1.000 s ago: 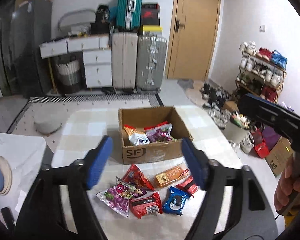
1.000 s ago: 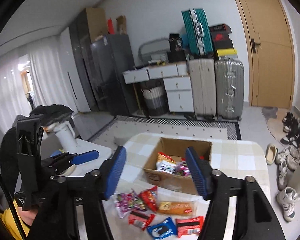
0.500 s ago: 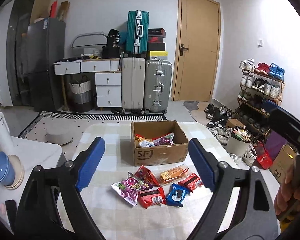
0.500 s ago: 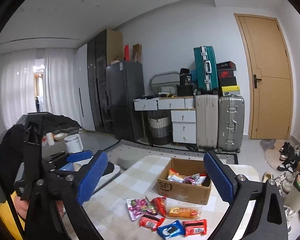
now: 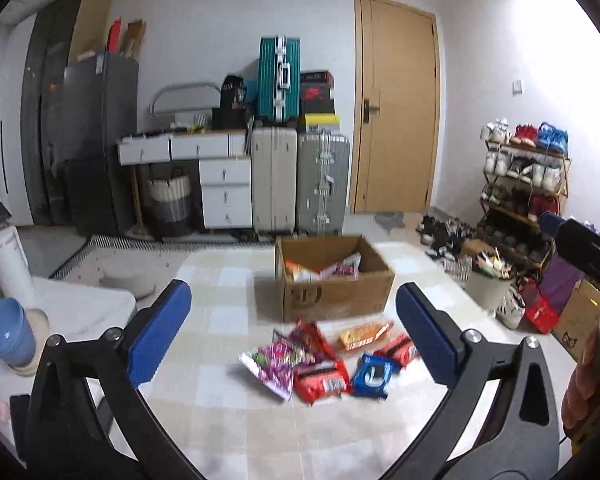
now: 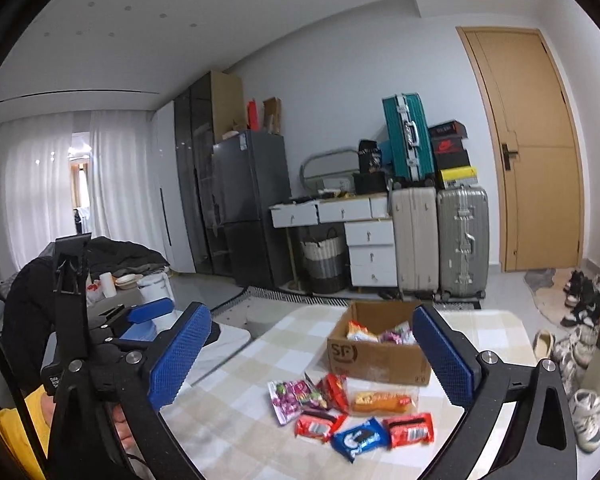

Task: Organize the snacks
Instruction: 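Withdraw both tools from the box back toward the remaining snacks, then grasp the purple grape candy bag with the left gripper while the right gripper grasps a red wafer pack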

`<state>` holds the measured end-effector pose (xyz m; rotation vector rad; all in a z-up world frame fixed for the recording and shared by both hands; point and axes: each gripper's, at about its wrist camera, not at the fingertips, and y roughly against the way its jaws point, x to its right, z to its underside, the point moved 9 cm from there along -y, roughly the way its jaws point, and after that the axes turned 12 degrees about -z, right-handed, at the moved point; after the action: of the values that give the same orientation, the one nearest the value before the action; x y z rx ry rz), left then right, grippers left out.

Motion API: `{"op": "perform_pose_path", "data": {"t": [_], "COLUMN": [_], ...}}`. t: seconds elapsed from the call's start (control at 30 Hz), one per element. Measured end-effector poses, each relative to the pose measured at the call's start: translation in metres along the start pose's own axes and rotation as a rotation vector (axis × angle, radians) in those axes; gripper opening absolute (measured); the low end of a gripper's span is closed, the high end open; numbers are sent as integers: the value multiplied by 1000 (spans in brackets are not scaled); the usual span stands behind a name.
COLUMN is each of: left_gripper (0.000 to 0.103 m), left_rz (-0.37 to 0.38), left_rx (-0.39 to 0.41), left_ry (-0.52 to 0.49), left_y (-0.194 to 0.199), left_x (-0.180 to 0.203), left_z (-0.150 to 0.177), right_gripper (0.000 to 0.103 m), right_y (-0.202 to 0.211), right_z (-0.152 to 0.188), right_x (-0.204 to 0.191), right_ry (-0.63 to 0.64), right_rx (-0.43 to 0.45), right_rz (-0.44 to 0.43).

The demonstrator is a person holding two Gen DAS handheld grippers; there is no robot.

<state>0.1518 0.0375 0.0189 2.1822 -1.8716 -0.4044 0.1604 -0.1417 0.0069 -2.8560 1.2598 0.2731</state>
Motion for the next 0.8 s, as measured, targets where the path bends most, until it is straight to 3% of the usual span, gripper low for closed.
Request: {"op": "perform_pose_path", "data": {"t": [0.37,0.8], "left_gripper": [102,102], "left_rz": [17,-19], "left_rx": [-219,-356], "left_ry": [22,17], "left_y": [-90,-187], "left_x": [-1,-1], "left_z": [95,141], "right_gripper": [102,102], "right_y": [-30,-80], "right_z": [90,140], "right_x": [51,97], "right_ry": [-114,-160], "right_rx": [-101,-215], "right_rz": [37,92]}}
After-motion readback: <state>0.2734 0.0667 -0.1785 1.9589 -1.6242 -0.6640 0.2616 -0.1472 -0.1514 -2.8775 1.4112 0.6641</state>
